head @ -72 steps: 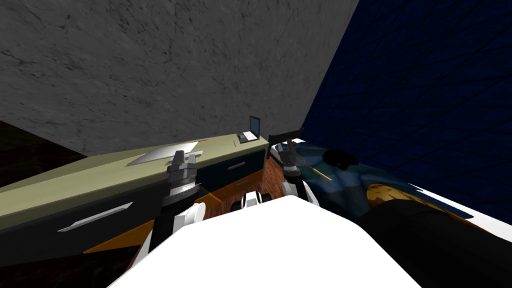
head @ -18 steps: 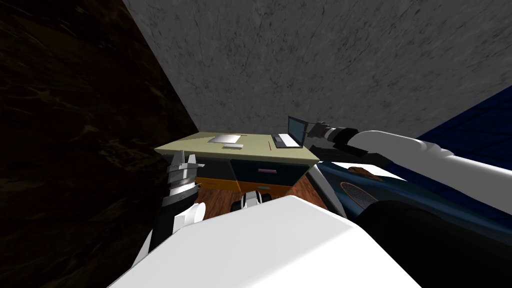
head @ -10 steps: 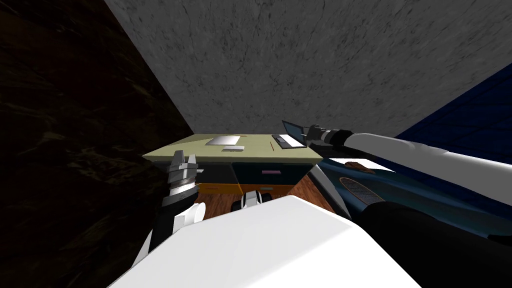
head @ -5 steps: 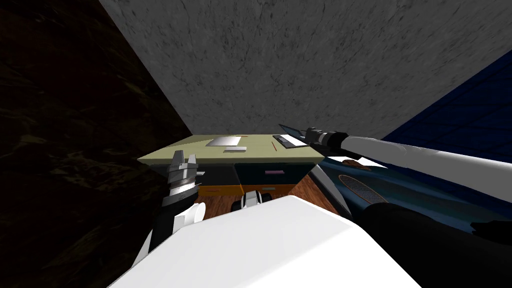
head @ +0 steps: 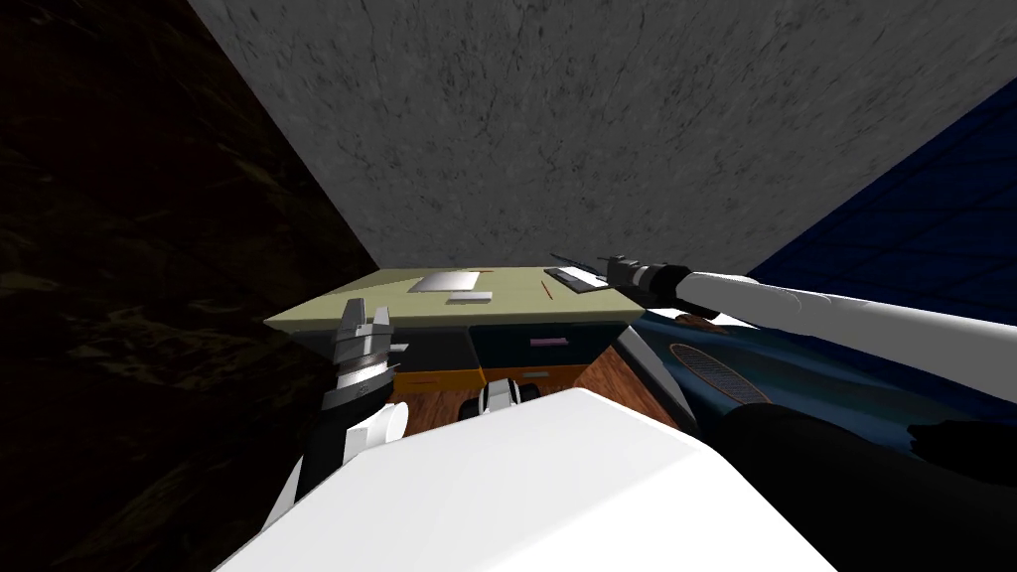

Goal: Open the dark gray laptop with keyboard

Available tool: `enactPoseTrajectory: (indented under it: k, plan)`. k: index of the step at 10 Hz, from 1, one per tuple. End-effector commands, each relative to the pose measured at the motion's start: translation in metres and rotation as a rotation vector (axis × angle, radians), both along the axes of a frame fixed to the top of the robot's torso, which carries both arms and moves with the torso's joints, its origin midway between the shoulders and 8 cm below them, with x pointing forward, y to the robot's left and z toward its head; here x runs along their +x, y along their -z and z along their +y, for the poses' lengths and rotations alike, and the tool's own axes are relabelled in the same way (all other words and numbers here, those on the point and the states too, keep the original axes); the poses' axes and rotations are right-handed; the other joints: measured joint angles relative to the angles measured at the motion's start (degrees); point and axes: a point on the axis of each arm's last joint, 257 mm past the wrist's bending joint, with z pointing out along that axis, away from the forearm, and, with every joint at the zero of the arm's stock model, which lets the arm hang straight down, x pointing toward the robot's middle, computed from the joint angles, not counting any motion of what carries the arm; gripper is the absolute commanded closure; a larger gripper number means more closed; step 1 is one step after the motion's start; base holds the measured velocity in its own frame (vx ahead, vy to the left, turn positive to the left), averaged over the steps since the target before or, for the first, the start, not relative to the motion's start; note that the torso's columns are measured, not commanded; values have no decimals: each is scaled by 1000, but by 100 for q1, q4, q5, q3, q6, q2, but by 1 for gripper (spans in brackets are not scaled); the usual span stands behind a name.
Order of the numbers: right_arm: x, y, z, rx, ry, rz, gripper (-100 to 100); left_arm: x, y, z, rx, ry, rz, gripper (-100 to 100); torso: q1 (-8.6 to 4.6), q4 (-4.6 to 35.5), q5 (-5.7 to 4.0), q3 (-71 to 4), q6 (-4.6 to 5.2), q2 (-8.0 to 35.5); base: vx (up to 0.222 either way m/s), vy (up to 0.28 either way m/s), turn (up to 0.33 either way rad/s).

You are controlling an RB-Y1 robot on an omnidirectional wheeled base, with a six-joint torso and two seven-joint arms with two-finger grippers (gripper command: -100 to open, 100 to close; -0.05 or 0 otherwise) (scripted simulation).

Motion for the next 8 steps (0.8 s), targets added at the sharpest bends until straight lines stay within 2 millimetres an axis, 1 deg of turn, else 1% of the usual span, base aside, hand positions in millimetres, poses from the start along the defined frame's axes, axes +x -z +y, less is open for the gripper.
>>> enactPoseTrajectory:
  k: [1,3,4,5,8]
  plan:
    - [9,-18,8,8,-16,2,-100,0,0,0,0,0,0,0,-9,-1,-6,1,-1,-1,-5,-12,-52]
    - [19,-40,17,9,-36,2,-100,0,0,0,0,0,0,0,8,4,3,2,0,2,-2,-13,-89]
    - [16,-35,15,6,-30,5,-100,0,0,0,0,0,0,0,17,2,5,1,-3,0,0,-7,-14]
    - [16,-36,15,9,-30,6,0,0,0,0,0,0,0,0,16,-2,0,0,-4,-4,0,0,0]
    - [16,-34,15,9,-30,8,0,0,0,0,0,0,0,0,5,-5,-4,-4,-2,-9,0,0,0]
